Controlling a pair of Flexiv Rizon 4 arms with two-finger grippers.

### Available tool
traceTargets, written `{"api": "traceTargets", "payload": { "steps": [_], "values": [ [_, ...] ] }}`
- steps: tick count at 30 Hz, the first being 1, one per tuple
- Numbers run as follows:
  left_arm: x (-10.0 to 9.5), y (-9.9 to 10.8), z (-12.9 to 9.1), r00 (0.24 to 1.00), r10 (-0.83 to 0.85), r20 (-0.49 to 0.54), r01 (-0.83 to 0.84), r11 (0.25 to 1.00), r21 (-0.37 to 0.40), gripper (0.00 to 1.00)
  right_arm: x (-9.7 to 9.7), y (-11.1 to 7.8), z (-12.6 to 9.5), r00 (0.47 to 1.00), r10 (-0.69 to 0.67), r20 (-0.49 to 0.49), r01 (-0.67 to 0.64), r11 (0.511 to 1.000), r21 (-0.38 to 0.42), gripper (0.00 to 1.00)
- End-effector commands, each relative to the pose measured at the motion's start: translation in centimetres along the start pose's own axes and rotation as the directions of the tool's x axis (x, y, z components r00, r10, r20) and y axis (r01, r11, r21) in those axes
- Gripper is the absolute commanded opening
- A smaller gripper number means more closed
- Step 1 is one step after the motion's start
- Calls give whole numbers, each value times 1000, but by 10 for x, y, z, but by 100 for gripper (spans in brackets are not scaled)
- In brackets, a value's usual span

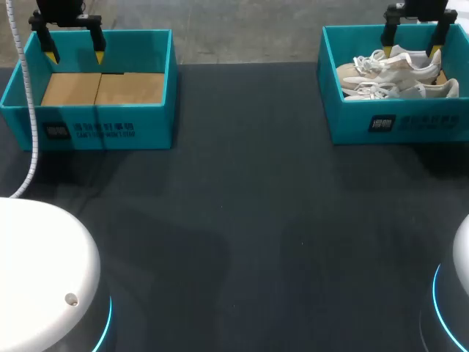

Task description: Take the shoe out of the shoebox, open the shoe tongue, remove and reinsert the insole, then place the shoe into the shoebox

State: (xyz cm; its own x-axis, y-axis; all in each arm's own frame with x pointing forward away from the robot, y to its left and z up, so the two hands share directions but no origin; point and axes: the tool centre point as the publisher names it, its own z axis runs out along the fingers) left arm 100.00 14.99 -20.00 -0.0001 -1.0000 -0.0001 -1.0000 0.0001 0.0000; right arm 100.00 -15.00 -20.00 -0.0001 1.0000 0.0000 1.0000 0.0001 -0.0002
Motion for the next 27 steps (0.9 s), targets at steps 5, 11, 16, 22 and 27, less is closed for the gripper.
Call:
{"api": "traceTargets", "payload": {
  "steps": [5, 11, 16, 22, 27],
  "values": [
    [0, 0, 0, 1000, 0, 0, 0, 1000, 0, 100, 0, 0, 0, 1000, 0, 0, 0, 1000, 0, 100],
    [0, 0, 0, 1000, 0, 0, 0, 1000, 0, 100, 0, 0, 0, 1000, 0, 0, 0, 1000, 0, 100],
    [0, 0, 0, 1000, 0, 0, 0, 1000, 0, 100, 0, 0, 0, 1000, 0, 0, 0, 1000, 0, 100],
    [0, 0, 0, 1000, 0, 0, 0, 1000, 0, 100, -14, 6, 2, 1000, 11, 12, -11, 1000, -6, 100],
    [0, 0, 0, 1000, 0, 0, 0, 1000, 0, 100, -45, 13, 11, 998, 53, 35, -52, 998, -19, 100]
  ]
}}
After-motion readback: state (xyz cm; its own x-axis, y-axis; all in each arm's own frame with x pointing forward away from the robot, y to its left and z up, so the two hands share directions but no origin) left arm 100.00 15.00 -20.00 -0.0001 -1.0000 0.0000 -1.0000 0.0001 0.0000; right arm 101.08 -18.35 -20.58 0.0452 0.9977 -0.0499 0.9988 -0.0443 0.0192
